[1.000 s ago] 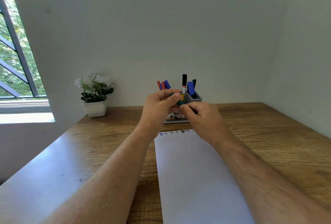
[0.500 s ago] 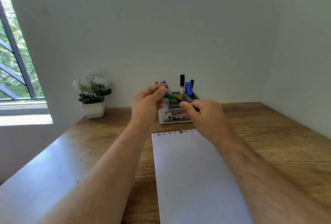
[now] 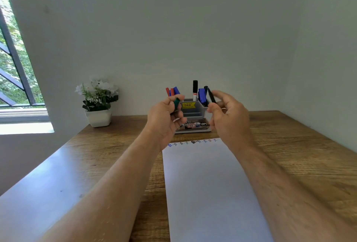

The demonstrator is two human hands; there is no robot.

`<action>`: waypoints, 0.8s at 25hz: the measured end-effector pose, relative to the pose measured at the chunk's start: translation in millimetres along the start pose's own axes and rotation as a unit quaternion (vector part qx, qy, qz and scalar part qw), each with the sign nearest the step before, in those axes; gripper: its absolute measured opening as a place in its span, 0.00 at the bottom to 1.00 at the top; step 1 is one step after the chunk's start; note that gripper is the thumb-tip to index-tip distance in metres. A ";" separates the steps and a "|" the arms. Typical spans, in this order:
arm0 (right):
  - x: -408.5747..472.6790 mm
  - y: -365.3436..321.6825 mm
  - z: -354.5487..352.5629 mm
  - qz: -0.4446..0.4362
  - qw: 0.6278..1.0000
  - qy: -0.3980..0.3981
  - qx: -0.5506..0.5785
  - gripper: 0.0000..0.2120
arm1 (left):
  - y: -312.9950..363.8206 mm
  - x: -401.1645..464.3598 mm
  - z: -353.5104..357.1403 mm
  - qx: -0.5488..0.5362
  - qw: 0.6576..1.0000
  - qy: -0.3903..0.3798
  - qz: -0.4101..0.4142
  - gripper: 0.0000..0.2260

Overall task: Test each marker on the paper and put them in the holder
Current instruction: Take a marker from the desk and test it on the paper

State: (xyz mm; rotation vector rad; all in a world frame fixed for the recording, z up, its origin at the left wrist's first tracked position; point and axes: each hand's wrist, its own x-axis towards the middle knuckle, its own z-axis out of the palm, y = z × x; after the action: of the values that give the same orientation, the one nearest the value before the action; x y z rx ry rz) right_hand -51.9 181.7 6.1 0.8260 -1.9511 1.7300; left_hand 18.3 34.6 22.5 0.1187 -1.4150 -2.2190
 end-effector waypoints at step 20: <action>-0.4 29.8 -25.2 0.295 0.953 -0.047 -0.044 0.03 | -51.7 1.5 11.2 0.671 0.713 -0.189 0.069 0.09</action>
State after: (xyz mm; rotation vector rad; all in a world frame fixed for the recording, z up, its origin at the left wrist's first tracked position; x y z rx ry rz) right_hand -73.5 208.3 -12.6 0.3053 -2.4975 1.9154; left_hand -5.6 60.4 -17.0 0.0273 -2.8509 -0.6576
